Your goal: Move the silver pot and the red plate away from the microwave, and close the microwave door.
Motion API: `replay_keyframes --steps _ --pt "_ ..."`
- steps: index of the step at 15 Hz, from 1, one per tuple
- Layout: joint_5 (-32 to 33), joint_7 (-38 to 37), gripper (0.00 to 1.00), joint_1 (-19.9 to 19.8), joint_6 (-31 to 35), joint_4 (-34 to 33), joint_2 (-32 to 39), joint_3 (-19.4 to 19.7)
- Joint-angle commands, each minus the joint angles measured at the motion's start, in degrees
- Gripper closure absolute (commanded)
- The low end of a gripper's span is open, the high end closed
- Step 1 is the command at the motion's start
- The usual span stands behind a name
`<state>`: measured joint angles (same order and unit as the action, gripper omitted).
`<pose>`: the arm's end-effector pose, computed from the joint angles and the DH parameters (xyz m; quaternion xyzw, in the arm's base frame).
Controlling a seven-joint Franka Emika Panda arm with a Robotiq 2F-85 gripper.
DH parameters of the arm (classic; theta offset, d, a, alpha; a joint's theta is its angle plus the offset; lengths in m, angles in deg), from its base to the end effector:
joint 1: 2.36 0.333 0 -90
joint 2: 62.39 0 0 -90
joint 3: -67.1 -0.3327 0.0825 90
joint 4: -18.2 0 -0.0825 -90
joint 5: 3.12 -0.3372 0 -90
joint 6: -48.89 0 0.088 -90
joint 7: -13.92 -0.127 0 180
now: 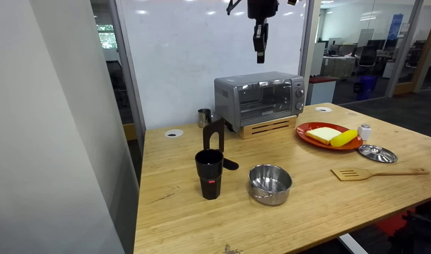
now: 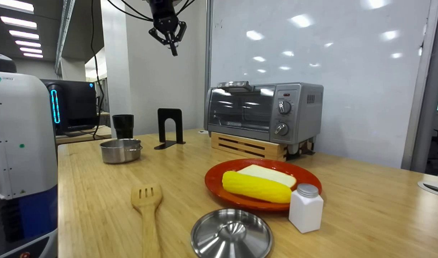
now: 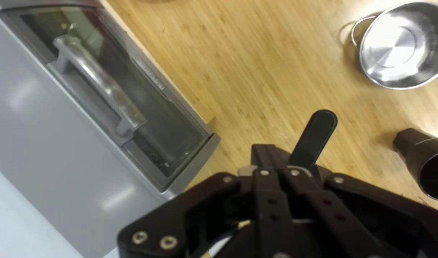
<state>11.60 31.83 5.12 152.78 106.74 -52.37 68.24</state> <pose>0.5840 0.0397 0.5628 0.9631 0.2326 0.0330 0.1314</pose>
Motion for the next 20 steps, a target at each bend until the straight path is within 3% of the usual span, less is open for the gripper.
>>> replay_keyframes --steps 1,10,15,20 --pt "-0.7 -6.5 0.67 -1.0 4.1 13.9 -7.9 -2.5" --pt "-2.7 -23.4 0.03 -1.2 11.2 42.7 -23.8 -4.8" --pt "0.7 -29.3 0.0 -2.9 12.7 57.6 -38.8 -5.2" --pt "4.4 -26.2 0.0 -6.5 10.4 63.3 -51.0 -3.4"
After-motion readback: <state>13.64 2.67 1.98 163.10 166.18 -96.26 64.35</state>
